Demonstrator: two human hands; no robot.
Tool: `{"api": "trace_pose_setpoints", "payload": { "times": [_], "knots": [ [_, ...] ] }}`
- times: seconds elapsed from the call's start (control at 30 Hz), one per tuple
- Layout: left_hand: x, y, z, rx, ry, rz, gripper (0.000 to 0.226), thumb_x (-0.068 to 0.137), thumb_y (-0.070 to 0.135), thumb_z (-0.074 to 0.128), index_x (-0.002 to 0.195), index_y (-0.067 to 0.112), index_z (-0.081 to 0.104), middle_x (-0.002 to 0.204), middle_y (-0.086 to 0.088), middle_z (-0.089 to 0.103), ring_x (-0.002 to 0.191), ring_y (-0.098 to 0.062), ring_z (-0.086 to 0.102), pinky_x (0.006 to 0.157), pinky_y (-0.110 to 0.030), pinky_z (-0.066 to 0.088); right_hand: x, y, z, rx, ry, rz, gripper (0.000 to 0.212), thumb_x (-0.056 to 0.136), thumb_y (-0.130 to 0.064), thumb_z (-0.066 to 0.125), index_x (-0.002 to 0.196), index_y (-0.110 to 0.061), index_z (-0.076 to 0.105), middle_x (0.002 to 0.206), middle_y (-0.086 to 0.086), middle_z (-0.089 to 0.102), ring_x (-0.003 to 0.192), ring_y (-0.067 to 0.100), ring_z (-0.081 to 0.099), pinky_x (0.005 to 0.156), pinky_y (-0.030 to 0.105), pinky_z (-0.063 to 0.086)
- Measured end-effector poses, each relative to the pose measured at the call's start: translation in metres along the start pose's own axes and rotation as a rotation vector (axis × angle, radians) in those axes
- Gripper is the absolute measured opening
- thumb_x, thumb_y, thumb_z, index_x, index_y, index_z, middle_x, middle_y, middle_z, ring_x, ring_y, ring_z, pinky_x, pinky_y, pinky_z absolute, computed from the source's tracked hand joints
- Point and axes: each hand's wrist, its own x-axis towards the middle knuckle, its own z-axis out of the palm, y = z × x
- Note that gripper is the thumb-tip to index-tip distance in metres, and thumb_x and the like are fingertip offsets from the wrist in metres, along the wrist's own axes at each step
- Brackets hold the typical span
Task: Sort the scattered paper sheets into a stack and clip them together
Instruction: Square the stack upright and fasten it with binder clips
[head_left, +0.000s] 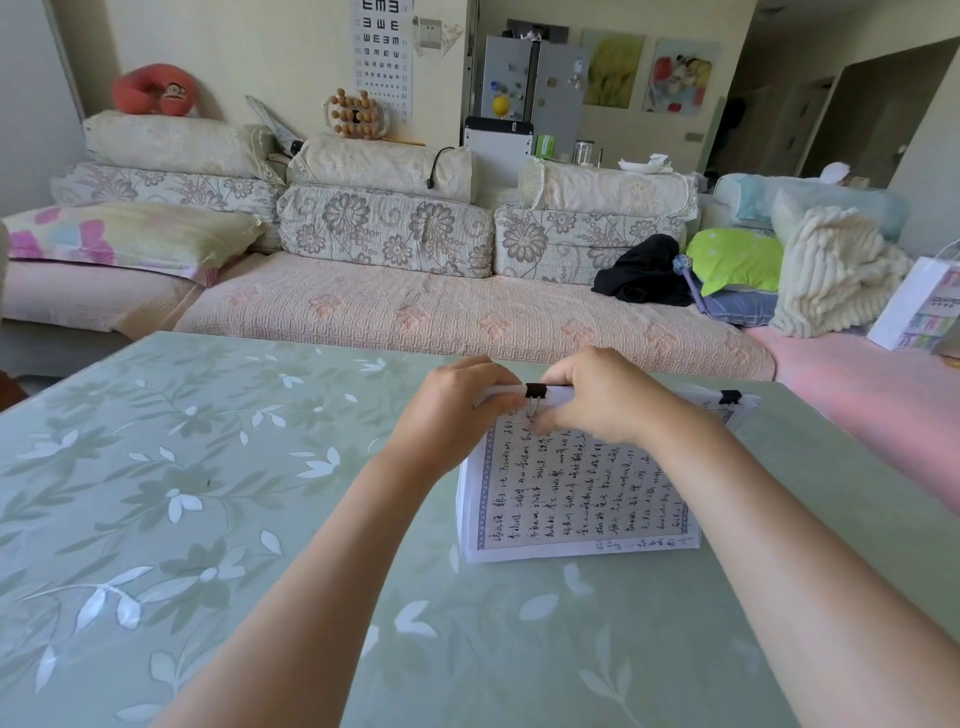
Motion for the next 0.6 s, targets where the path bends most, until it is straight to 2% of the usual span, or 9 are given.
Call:
{"api": "trace_pose_setpoints", "payload": {
  "times": [0.07,0.13,0.23,0.3,0.37,0.43,0.5,0.57,0.6],
  "knots": [
    [0.003,0.000,-0.005,-0.015,-0.027,-0.026,0.007,0.084,0.023,0.075,0.089,0.019,0.075,0.081,0.007,0.064,0.074,-0.006,0.055,0.065,-0.016,0.040,-0.003,-0.001,0.005,-0.114,0.064,-0.023,0.027,0.069,-0.047,0.085,0.076,-0.026,0.070,0.063,-0.006,0.059,0.056,0.014,0.052,0.051,0.027,0.036],
    [0.004,0.000,-0.006,-0.004,-0.039,-0.032,0.006,0.084,0.024,0.075,0.088,0.020,0.074,0.080,0.012,0.061,0.074,-0.001,0.053,0.065,-0.010,0.035,-0.006,0.001,0.007,-0.179,0.099,-0.049,0.031,0.073,-0.052,0.080,0.082,-0.025,0.068,0.069,-0.006,0.062,0.065,0.015,0.055,0.055,0.027,0.037],
    [0.006,0.001,-0.007,0.081,-0.087,-0.054,0.010,0.088,0.032,0.069,0.091,0.023,0.068,0.087,0.015,0.059,0.079,-0.001,0.052,0.066,-0.020,0.041,-0.012,0.011,-0.001,-0.332,0.081,-0.042,0.028,0.083,-0.052,0.070,0.101,-0.033,0.061,0.086,-0.010,0.060,0.084,0.017,0.056,0.072,0.030,0.035],
    [0.010,0.007,-0.010,0.285,-0.144,-0.011,0.014,0.091,0.037,0.061,0.099,0.026,0.064,0.096,0.015,0.060,0.087,-0.008,0.054,0.067,-0.024,0.042,-0.017,0.020,-0.007,-0.342,0.051,-0.033,0.018,0.092,-0.041,0.064,0.101,-0.027,0.057,0.089,-0.009,0.057,0.090,0.019,0.055,0.076,0.030,0.030],
    [0.017,0.019,-0.007,0.483,-0.156,0.132,0.029,0.088,0.040,0.053,0.113,0.028,0.059,0.108,0.014,0.062,0.101,-0.012,0.055,0.080,-0.027,0.044,-0.019,0.024,-0.006,-0.315,0.043,-0.057,0.010,0.096,-0.030,0.061,0.099,-0.023,0.055,0.089,-0.010,0.053,0.092,0.018,0.051,0.078,0.030,0.029],
    [0.022,0.039,0.002,0.558,-0.215,0.154,0.046,0.082,0.045,0.045,0.123,0.027,0.055,0.114,0.010,0.063,0.106,-0.015,0.057,0.090,-0.033,0.045,-0.020,0.024,-0.003,-0.290,0.058,-0.098,0.013,0.096,-0.023,0.062,0.092,-0.027,0.050,0.085,-0.015,0.047,0.092,0.016,0.048,0.079,0.030,0.031],
    [0.024,0.051,0.019,0.642,-0.276,0.104,0.041,0.084,0.042,0.046,0.120,0.024,0.055,0.104,0.005,0.066,0.095,-0.019,0.062,0.079,-0.032,0.046,-0.023,0.024,0.001,-0.246,0.096,-0.122,0.018,0.094,-0.021,0.065,0.090,-0.028,0.050,0.084,-0.018,0.046,0.090,0.013,0.049,0.079,0.029,0.034],
    [0.023,0.053,0.030,0.741,-0.289,0.085,0.026,0.091,0.031,0.047,0.113,0.021,0.057,0.093,0.003,0.064,0.084,-0.020,0.062,0.066,-0.029,0.040,-0.027,0.030,0.001,-0.209,0.201,-0.139,0.010,0.090,-0.029,0.070,0.093,-0.027,0.060,0.087,-0.017,0.052,0.091,0.013,0.051,0.083,0.032,0.039],
    [0.023,0.052,0.031,0.762,-0.284,0.083,0.022,0.092,0.028,0.047,0.110,0.020,0.058,0.089,0.004,0.063,0.079,-0.020,0.060,0.064,-0.028,0.038,-0.028,0.035,0.001,-0.238,0.278,-0.149,0.015,0.088,-0.034,0.070,0.098,-0.026,0.064,0.093,-0.015,0.057,0.095,0.014,0.051,0.087,0.033,0.039]
  ]
}}
